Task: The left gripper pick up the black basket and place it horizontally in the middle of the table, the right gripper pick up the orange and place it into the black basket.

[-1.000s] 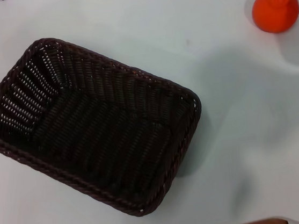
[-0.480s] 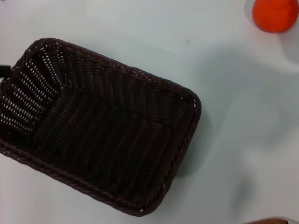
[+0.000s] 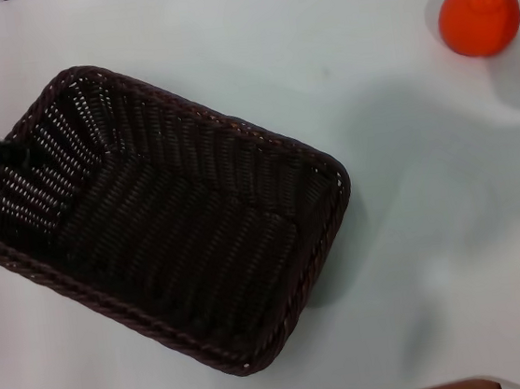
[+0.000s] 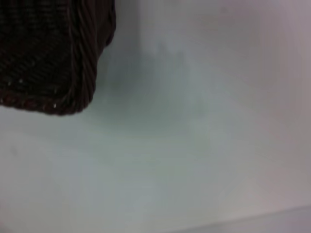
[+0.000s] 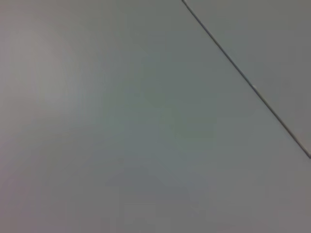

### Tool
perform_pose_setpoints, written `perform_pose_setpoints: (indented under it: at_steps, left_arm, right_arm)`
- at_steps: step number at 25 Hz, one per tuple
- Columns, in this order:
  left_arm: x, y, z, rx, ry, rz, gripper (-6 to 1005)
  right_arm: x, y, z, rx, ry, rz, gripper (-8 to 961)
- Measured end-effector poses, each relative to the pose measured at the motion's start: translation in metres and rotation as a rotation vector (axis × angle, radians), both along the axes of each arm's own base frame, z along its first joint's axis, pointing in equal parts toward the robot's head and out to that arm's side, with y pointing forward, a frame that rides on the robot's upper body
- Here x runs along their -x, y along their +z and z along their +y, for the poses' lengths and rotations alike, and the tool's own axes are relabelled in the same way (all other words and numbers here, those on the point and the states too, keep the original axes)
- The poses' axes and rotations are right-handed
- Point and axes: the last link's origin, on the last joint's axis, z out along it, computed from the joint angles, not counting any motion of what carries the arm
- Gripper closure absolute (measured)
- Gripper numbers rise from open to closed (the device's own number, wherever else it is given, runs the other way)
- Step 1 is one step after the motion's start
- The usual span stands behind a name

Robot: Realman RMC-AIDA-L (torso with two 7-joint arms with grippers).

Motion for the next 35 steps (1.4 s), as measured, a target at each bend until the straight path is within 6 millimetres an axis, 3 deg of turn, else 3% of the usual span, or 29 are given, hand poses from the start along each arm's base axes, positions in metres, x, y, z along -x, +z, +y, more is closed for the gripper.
perform_pose_setpoints:
  at_steps: [9, 12, 20, 28, 35]
  left_arm:
    - [-0.001, -0.019, 0.001, 0.044, 0.007, 0.098, 278]
    - [-0.002, -0.018, 0.001, 0.037, 0.008, 0.094, 432]
    - [-0.002, -0.016, 0.000, 0.033, 0.021, 0.067, 617]
    - [-0.005, 0.007, -0.007, -0.034, 0.090, -0.140, 844]
    - [-0.001, 0.024, -0.016, -0.140, 0.209, -0.353, 841]
  right_arm:
    - [-0.004, -0.001, 0.000, 0.007, -0.024, 0.011, 53]
    - [-0.005, -0.001, 0.000, 0.012, -0.030, 0.012, 53]
    - [-0.006, -0.001, 0.000, 0.015, -0.034, 0.012, 53]
    - [-0.006, -0.002, 0.001, 0.020, -0.039, 0.014, 53]
    - [-0.006, -0.003, 0.001, 0.024, -0.041, 0.017, 53]
